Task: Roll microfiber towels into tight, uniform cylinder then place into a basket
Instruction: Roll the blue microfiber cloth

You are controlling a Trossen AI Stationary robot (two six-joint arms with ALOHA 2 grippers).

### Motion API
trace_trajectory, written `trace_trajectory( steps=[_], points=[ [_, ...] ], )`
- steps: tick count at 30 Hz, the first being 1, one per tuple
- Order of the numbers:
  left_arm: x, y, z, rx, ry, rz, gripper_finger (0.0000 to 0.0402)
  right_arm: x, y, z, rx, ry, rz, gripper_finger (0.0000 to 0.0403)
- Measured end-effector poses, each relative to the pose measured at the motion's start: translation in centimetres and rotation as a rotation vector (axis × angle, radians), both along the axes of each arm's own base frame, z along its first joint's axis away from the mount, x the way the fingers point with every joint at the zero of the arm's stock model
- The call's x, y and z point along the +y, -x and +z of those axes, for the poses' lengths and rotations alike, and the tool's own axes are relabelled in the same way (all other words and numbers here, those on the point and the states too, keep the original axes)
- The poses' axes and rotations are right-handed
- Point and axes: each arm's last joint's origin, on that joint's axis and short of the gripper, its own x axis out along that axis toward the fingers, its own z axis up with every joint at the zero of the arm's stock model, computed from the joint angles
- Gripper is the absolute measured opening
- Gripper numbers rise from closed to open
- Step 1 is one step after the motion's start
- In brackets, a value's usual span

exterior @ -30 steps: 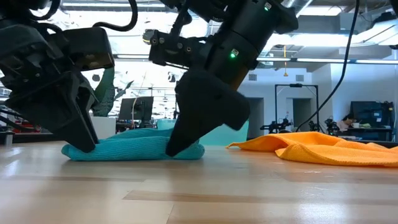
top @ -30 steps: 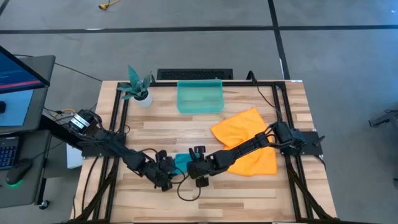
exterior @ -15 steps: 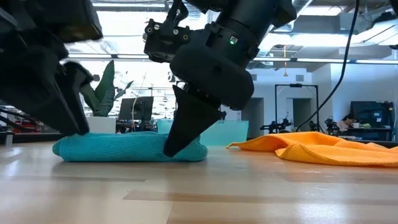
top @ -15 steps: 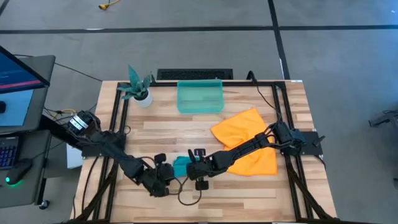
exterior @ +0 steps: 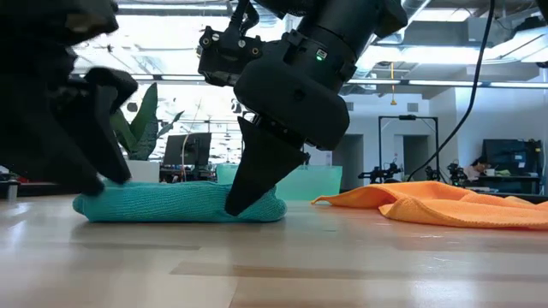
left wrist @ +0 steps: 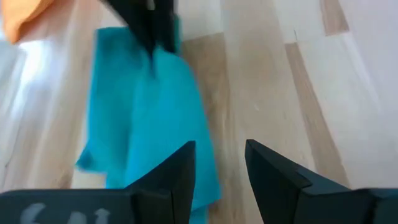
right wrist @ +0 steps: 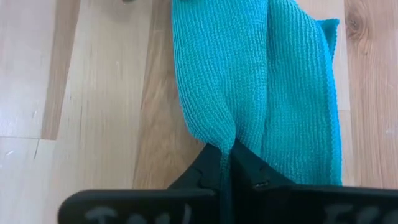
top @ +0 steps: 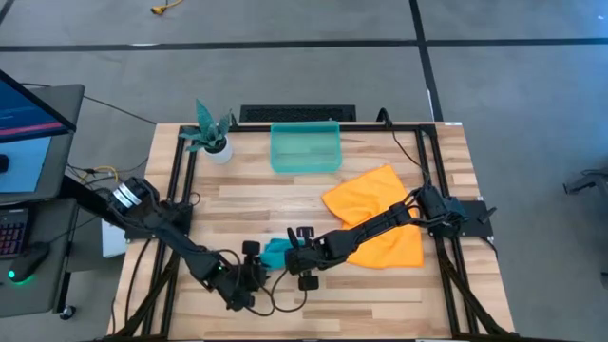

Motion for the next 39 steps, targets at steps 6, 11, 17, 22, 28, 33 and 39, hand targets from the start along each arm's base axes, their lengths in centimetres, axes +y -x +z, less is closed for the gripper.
trace_trajectory(
  steps=[6, 11, 17, 22, 28, 33, 39],
  points=[
    [-0.6, -0.8, -0.2, 0.012, -0.078, -0.042, 0.0132, -0.1, 0.0, 0.0, 0.001, 0.002, 0.005, 0.0025],
    [-1.4, -1.3, 1.2, 0.005, -0.115, -0.035, 0.0132, -0.2, -0.1, 0.1, 0.008, -0.019, 0.005, 0.0032],
    [-2.7, -1.4, 3.4, -0.007, -0.191, -0.021, 0.0132, -0.2, -0.1, 0.1, 0.008, -0.023, 0.006, 0.0021],
    [-2.5, -1.3, 3.1, 0.007, -0.226, 0.004, 0.0132, -0.2, -0.1, 0.1, 0.008, -0.027, 0.0, 0.0033],
    [-2.1, -1.7, -0.3, 0.126, -0.278, 0.027, 0.0132, -0.2, -0.1, 0.1, 0.009, -0.028, -0.001, 0.0024],
    [-1.6, -2.0, -2.3, 0.184, -0.329, 0.044, 0.0132, -0.2, -0.1, 0.1, 0.01, -0.028, 0.0, 0.0029],
    [-1.1, -1.9, -2.6, 0.178, -0.332, 0.129, 0.0132, -0.2, -0.1, 0.1, 0.016, -0.046, 0.019, 0.0026]
  ],
)
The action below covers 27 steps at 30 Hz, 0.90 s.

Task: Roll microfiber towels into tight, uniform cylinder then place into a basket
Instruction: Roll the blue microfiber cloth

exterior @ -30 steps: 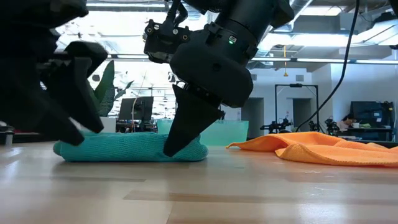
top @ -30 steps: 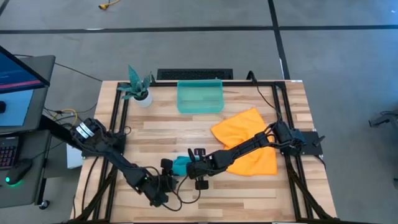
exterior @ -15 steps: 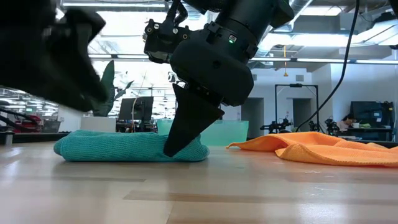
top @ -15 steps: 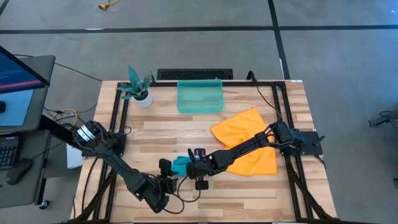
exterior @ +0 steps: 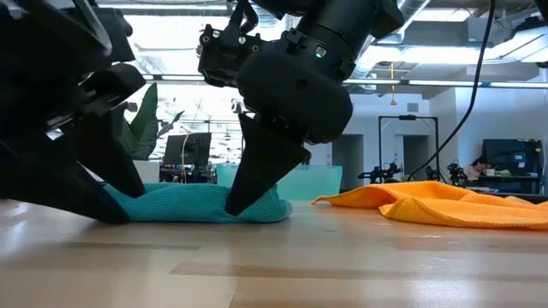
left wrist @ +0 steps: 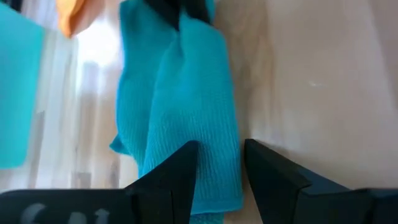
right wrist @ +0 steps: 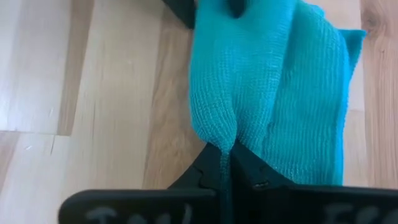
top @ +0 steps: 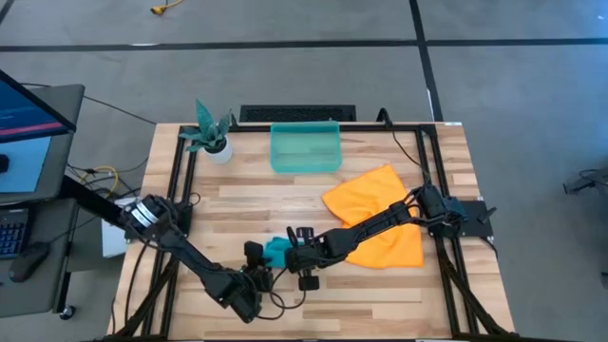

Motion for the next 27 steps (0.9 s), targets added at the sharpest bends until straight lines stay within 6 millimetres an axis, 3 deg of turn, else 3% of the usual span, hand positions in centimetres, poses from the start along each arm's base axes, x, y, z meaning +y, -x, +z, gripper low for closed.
trace_trajectory(
  steps=[19, 27],
  points=[
    [2.0, -1.1, -0.2, 0.009, 0.017, 0.103, 0.0127, 0.2, 0.0, 0.0, 0.008, -0.017, 0.031, 0.0028],
    [2.0, -1.1, -0.3, 0.055, 0.08, 0.104, 0.0034, 0.2, 0.1, 0.0, 0.011, -0.019, 0.032, 0.0024]
  ],
)
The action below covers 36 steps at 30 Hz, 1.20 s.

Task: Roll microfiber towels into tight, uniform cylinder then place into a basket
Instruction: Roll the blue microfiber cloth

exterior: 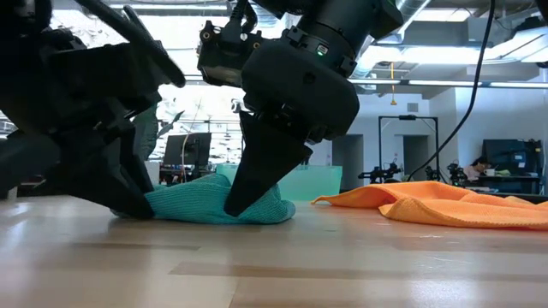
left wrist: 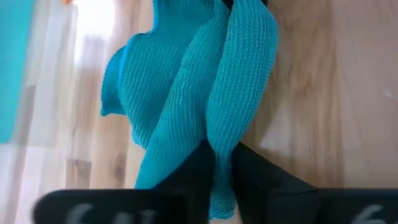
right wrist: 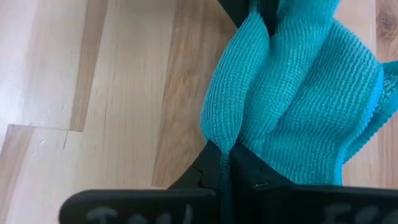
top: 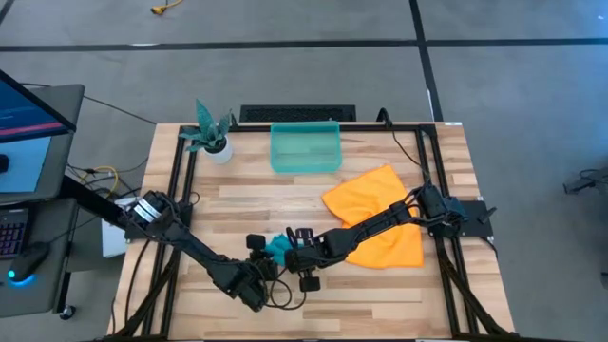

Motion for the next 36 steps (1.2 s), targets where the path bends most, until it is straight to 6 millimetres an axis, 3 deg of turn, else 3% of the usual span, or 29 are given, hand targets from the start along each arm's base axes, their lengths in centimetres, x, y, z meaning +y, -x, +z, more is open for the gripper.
trace_trajectory(
  steps=[2, 9, 15, 19, 27, 36],
  points=[
    [0.0, 0.0, 0.0, 0.01, 0.012, 0.0, 0.0011, 0.0, 0.0, 0.0, 0.004, -0.002, 0.002, 0.0024],
    [-0.3, 0.5, 1.8, 0.035, 0.135, 0.002, 0.0014, 0.5, 0.2, 0.0, 0.01, -0.038, -0.033, 0.0031],
    [-0.7, 1.1, 5.5, 0.033, 0.396, -0.013, 0.0004, 2.1, 0.3, 0.1, -0.021, -0.112, -0.032, 0.0025],
    [0.1, 0.9, 6.9, 0.059, 0.603, 0.127, 0.001, 3.3, -0.1, 0.9, -0.052, -0.223, 0.022, 0.0032],
    [3.0, -0.5, 6.7, 0.145, 0.809, 0.406, 0.0012, 4.0, -0.4, 1.9, -0.029, -0.352, -0.09, 0.0026],
    [7.1, -1.5, 5.7, 0.198, 0.905, 0.554, 0.0012, 3.6, -0.6, 1.3, -0.012, -0.367, -0.143, 0.0028]
  ],
)
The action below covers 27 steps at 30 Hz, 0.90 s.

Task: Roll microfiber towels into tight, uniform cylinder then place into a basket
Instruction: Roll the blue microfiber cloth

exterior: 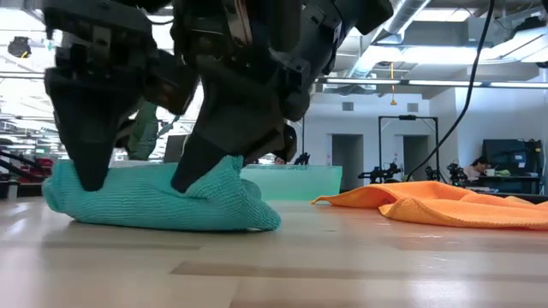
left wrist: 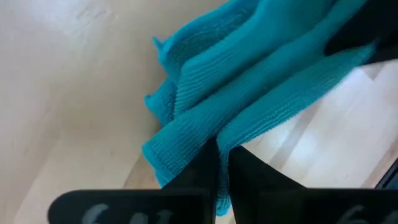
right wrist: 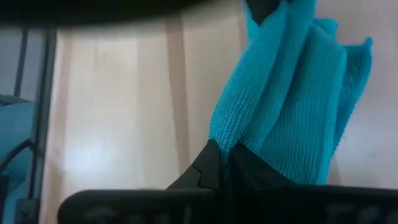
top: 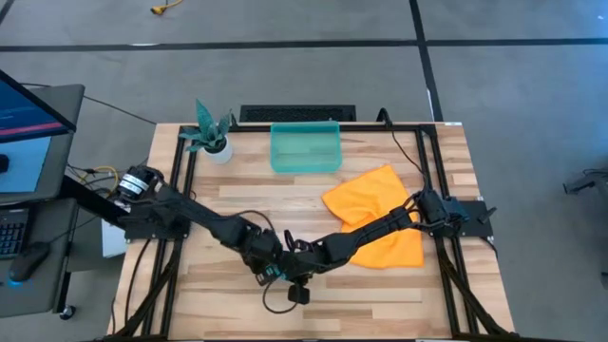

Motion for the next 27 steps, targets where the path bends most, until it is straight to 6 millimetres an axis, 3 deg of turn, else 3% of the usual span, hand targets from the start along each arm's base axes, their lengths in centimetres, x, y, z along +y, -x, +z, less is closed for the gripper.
trace_trajectory(
  steps=[12, 27],
  points=[
    [3.0, -0.6, -0.5, 0.033, 0.064, 0.051, 0.0012, -0.7, -0.2, 0.0, 0.015, -0.001, -0.055, 0.0033],
    [3.4, -0.5, -0.5, 0.048, 0.049, 0.093, 0.0012, -0.9, -0.2, 0.0, -0.004, 0.05, -0.06, 0.0052]
  ],
)
